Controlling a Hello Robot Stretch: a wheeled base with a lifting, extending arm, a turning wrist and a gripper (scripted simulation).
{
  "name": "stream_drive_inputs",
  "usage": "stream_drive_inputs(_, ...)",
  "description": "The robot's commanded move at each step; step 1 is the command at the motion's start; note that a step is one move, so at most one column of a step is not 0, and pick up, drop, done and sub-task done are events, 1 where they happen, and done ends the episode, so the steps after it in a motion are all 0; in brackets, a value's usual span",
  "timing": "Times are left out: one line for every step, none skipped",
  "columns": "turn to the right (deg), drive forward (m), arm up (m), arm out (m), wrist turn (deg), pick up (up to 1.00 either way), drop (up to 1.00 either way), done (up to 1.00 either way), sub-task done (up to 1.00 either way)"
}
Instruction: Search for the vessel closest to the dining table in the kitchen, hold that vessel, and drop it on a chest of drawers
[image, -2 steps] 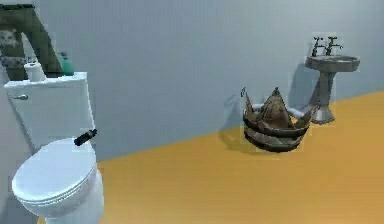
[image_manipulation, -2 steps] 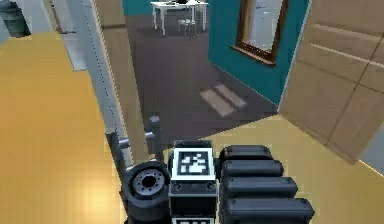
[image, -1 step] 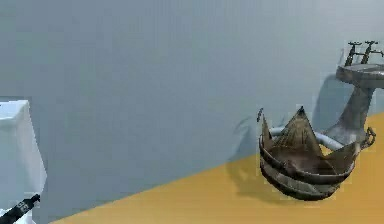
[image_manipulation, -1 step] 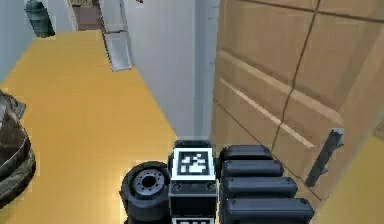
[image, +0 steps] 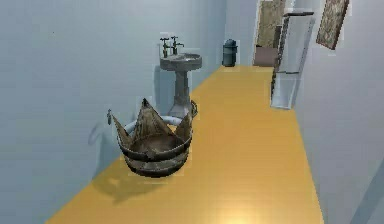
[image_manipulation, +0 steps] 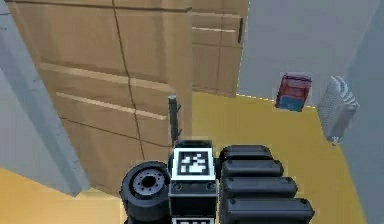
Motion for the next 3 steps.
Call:
stream_drive_inputs(15.0, 0.0, 0.0, 0.0, 0.0, 0.0, 0.0, 0.0, 0.0)
stream_drive_inputs(0.0, 1.0, 0.0, 0.0, 0.0, 0.0, 0.0, 0.0, 0.0)
stream_drive_inputs(3.0, 0.0, 0.0, 0.0, 0.0, 0.0, 0.0, 0.0, 0.0)
